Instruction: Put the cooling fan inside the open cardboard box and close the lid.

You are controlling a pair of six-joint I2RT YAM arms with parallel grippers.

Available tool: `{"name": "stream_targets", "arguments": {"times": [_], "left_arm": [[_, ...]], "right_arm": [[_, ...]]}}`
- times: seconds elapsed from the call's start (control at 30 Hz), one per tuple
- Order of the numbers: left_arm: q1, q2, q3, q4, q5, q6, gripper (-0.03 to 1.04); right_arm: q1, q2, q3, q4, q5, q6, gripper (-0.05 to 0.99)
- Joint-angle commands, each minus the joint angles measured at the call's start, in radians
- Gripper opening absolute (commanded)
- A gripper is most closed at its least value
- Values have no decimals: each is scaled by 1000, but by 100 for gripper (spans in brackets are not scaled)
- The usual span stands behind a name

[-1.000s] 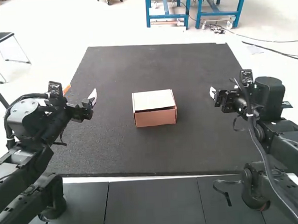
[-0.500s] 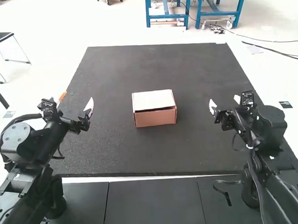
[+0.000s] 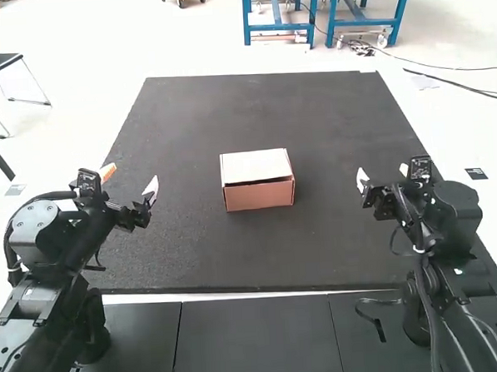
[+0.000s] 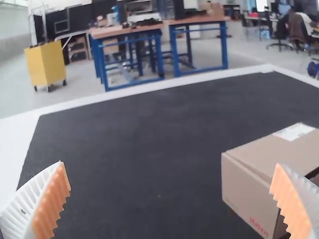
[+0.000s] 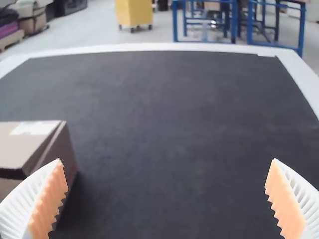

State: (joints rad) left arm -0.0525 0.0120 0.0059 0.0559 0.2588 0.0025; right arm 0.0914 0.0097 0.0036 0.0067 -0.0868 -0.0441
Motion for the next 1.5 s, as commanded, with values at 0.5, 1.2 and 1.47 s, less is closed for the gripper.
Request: {"name": "stream_targets", "arguments": {"times": [0.5, 1.2, 1.47], "left_arm": [[168, -14, -6, -31, 42, -44, 96], [203, -14, -6, -71, 40, 2, 96], [203, -14, -6, -71, 40, 2, 96]], "right_arm": [[48, -10, -4, 7, 199, 122, 91], [33, -10, -4, 13, 199, 107, 91], [33, -10, -4, 15, 199, 107, 91]]}}
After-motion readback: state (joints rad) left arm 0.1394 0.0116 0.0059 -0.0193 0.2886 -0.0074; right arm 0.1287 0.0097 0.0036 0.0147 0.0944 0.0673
